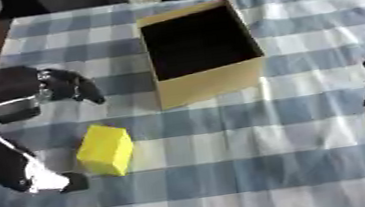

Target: Pick up objects on the table and place them in the box.

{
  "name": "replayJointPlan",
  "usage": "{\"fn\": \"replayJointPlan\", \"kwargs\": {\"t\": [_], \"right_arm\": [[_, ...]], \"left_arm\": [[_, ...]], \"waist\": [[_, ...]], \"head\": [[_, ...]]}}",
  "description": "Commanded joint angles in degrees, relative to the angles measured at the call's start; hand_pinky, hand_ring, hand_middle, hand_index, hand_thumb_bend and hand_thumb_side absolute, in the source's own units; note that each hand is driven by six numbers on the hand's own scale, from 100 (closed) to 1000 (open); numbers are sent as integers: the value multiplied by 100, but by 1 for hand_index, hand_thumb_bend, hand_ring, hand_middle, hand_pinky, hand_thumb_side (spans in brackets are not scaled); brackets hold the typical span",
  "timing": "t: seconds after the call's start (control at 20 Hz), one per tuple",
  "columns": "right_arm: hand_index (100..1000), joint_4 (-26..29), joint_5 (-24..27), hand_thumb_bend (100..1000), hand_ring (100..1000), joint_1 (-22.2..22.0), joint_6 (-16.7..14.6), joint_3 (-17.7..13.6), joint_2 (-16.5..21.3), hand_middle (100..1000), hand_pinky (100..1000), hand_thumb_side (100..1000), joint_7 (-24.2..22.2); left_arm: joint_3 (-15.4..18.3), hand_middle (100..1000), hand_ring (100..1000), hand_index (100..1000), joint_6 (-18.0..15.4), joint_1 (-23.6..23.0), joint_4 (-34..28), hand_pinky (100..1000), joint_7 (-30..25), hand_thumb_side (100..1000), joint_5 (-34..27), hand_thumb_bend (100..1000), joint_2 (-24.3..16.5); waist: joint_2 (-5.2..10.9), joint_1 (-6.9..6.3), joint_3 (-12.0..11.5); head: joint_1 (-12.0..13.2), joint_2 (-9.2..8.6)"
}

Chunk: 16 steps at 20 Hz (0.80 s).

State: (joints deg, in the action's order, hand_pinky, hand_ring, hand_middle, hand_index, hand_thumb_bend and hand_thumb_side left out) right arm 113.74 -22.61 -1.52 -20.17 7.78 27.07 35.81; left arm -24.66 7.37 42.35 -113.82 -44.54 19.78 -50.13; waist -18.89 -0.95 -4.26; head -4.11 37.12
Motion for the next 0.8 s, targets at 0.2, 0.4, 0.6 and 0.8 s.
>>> {"fn": "replayJointPlan", "kwargs": {"t": [0.2,0.4,0.6,0.8], "right_arm": [[843,86,25,100,707,8,-5,-11,18,678,911,601,-32],[842,86,30,100,703,6,-19,12,-13,675,911,602,-59],[842,86,30,100,701,2,-9,21,-48,673,912,603,-66],[842,86,28,100,699,4,11,38,-81,671,913,603,-86]], "left_arm": [[-76,831,821,912,236,123,-64,960,-203,495,109,628,53],[-160,860,849,912,267,155,102,967,-311,401,258,613,191],[-190,877,862,913,229,188,296,972,-362,343,334,583,330],[-203,885,869,921,195,224,520,974,-341,333,476,572,464]], "waist": [[116,3,-17],[108,13,-5],[94,18,3],[75,25,21]], "head": [[25,-46],[43,-81],[52,-106],[62,-131]]}}
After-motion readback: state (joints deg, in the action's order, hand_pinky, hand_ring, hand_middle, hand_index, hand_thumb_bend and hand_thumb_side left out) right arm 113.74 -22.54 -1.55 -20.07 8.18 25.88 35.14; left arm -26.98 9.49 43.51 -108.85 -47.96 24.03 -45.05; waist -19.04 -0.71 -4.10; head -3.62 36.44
